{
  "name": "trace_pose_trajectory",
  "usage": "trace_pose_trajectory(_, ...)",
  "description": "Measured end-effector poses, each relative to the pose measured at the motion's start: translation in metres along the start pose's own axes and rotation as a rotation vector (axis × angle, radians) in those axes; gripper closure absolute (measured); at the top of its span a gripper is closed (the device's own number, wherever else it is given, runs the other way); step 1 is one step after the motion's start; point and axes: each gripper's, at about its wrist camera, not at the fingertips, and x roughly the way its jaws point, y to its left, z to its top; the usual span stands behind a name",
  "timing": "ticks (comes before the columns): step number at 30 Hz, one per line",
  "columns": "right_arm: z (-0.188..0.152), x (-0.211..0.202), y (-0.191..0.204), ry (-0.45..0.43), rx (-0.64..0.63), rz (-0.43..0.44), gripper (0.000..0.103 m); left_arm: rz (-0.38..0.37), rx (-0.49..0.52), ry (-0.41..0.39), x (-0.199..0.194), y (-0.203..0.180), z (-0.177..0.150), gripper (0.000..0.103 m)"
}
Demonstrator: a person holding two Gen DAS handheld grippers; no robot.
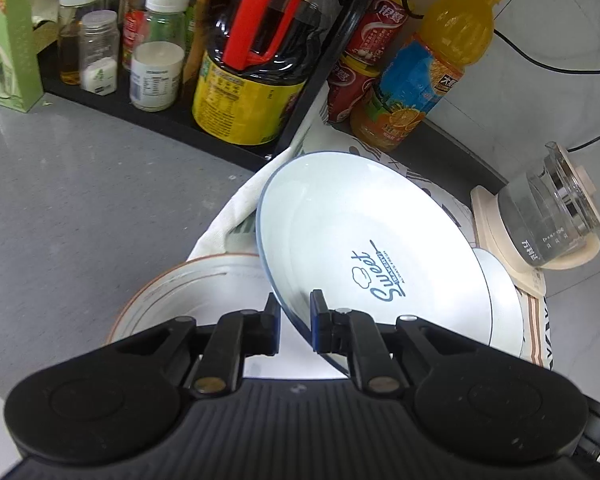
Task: Organize plates and bowls
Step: 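Lift the 'Sweet' plate and lower it onto the flower-pattern plate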
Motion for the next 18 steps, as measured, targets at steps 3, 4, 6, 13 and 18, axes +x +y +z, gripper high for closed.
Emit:
trace_pose_trajectory(3,-0.009,-0.007,0.006,-0.013,-0.019,-0.002,0.088,0.0,-0.001,-0.001,-0.01,0.005,-0.007,0.091)
trace_pose_trajectory(4,-0.013,-0.009,0.008,-0.017,-0.024,-0.003,0.088,0.0,0.004,-0.005,-0.013,0.006,-0.009,0.091)
trace_pose_trajectory(6,-0.019,-0.013,0.012,-0.026,-0.034,-0.002,0.088,0.0,0.009,-0.012,-0.02,0.01,-0.015,0.091)
trace_pose_trajectory(13,-0.045,-0.029,0.02,-0.038,-0.059,-0.003,0.088,-0.002,0.009,-0.009,-0.039,0.025,-0.037,0.09)
trace_pose_trajectory(18,-0.063,-0.037,0.025,-0.042,-0.083,-0.012,0.087,-0.003,0.005,0.006,-0.047,0.036,-0.051,0.09)
